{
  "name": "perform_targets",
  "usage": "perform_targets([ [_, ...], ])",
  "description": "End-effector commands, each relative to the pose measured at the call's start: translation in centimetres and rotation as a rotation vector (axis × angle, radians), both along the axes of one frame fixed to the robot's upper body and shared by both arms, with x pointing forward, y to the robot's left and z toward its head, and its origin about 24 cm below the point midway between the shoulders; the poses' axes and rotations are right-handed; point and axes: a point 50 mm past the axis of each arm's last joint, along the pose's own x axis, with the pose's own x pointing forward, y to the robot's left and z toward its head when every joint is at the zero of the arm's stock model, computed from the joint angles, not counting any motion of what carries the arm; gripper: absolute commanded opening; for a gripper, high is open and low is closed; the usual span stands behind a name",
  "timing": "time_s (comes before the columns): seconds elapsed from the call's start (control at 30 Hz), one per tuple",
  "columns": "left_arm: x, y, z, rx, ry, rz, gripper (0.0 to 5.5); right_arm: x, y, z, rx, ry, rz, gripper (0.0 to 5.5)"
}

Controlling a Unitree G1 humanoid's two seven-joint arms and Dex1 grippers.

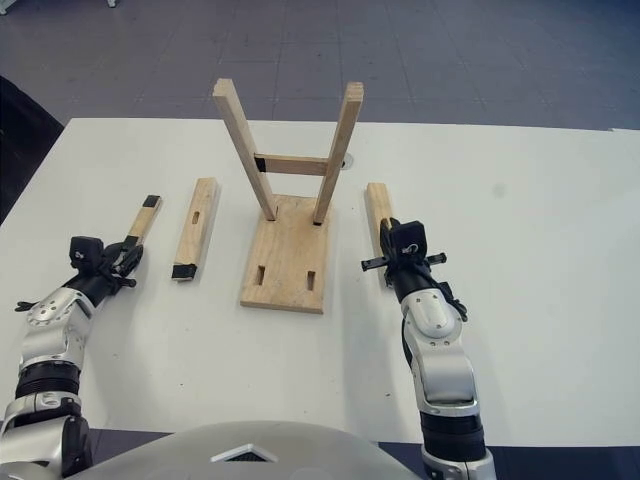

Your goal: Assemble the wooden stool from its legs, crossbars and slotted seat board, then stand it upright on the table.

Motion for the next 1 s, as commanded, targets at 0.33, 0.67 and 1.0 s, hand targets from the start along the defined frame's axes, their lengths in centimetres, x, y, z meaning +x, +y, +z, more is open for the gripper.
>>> perform_targets([
  [0.33,-0.2,0.0,-1.4,-0.03,0.216,0.004,1.31,1.2,0.1,2.3,0.19,-0.025,-0.016,0.62],
  [0.67,-1.8,-4.7,9.3,0.058,-0.307,-0.381,1.31,-1.6,3.1,3.3,0.793,0.356,0.346,2.4],
  [1.0,-3.1,-11.5,13.0,0.077,-0.473,-0.75,1.31,1.5,7.4,6.1,1.204,0.459,0.527,3.53],
])
